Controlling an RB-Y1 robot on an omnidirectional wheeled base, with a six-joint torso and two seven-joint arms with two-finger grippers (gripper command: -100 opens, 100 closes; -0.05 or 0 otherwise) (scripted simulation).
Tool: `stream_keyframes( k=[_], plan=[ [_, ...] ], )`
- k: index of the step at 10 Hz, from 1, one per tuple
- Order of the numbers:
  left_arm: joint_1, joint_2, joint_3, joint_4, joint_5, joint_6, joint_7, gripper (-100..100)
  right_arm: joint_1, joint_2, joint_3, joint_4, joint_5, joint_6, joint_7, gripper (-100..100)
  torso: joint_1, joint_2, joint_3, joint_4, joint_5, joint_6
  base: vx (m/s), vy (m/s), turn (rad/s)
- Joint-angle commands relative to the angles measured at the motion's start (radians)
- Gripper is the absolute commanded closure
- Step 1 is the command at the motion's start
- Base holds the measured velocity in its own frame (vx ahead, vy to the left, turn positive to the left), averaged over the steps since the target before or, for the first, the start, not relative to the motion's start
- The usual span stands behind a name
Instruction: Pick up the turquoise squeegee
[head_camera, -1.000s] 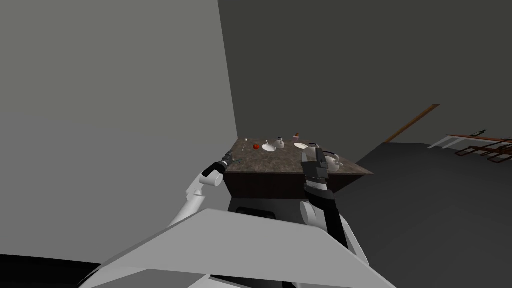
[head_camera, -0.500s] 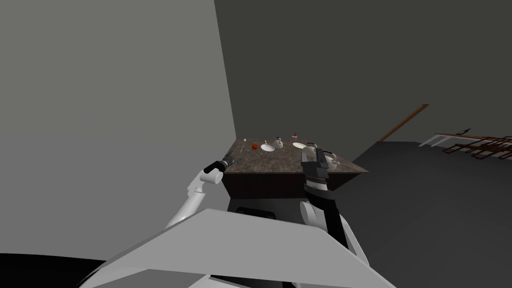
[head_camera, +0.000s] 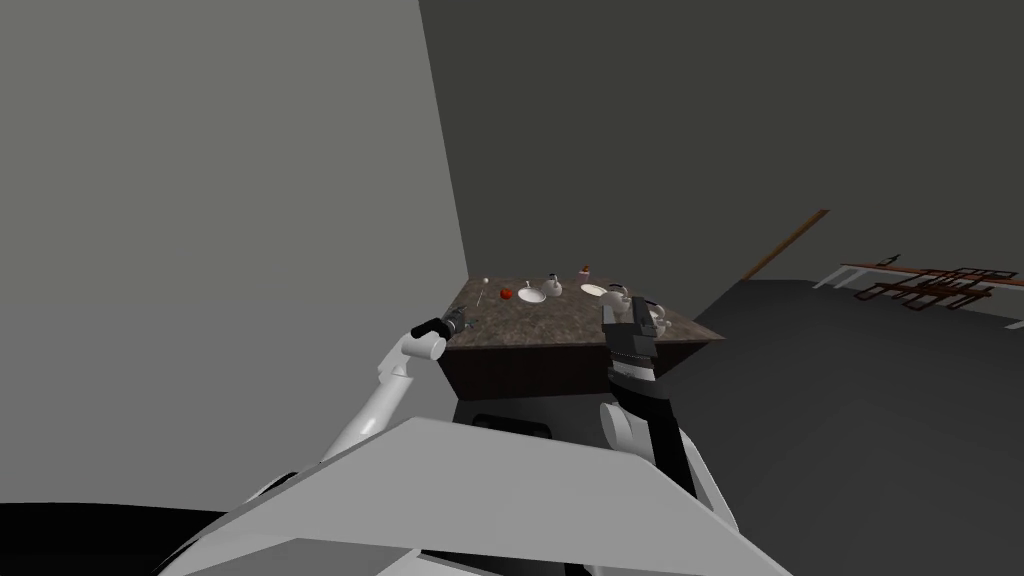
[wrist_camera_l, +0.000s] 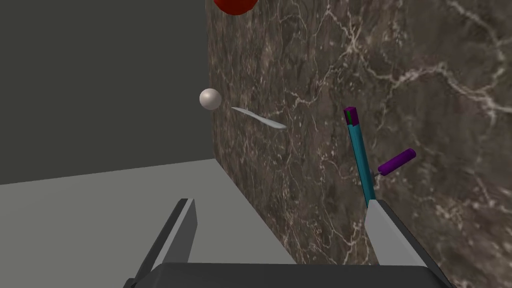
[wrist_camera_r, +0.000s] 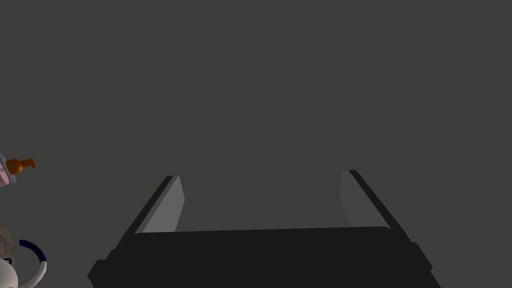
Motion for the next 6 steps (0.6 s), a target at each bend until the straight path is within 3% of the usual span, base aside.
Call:
stream_keyframes(
  k=[1, 2, 4, 5, 6],
  plan=[
    [-0.004, -0.002, -0.001, 0.003, -0.003, 0.037, 0.002, -100, 0.0, 0.0, 0.0, 0.0, 0.0, 0.0, 0.0, 0, 0.0, 0.0, 0.0, 0.0, 0.0, 0.0, 0.007, -0.003, -0.007],
    [-0.035, 0.012, 0.005, 0.031, 0.013, 0.075, 0.015, -100, 0.0, 0.0, 0.0, 0.0, 0.0, 0.0, 0.0, 0, 0.0, 0.0, 0.0, 0.0, 0.0, 0.0, 0.015, -0.008, -0.096],
    [-0.035, 0.012, 0.005, 0.031, 0.013, 0.113, 0.015, -100, 0.0, 0.0, 0.0, 0.0, 0.0, 0.0, 0.0, 0, 0.0, 0.0, 0.0, 0.0, 0.0, 0.0, 0.01, -0.005, -0.025],
    [-0.066, 0.027, 0.011, 0.059, 0.029, 0.151, 0.027, -100, 0.0, 0.0, 0.0, 0.0, 0.0, 0.0, 0.0, 0, 0.0, 0.0, 0.0, 0.0, 0.0, 0.0, 0.011, -0.009, -0.093],
    [-0.066, 0.027, 0.011, 0.059, 0.029, 0.179, 0.027, -100, 0.0, 0.0, 0.0, 0.0, 0.0, 0.0, 0.0, 0, 0.0, 0.0, 0.0, 0.0, 0.0, 0.0, 0.014, -0.006, -0.053]
  ],
)
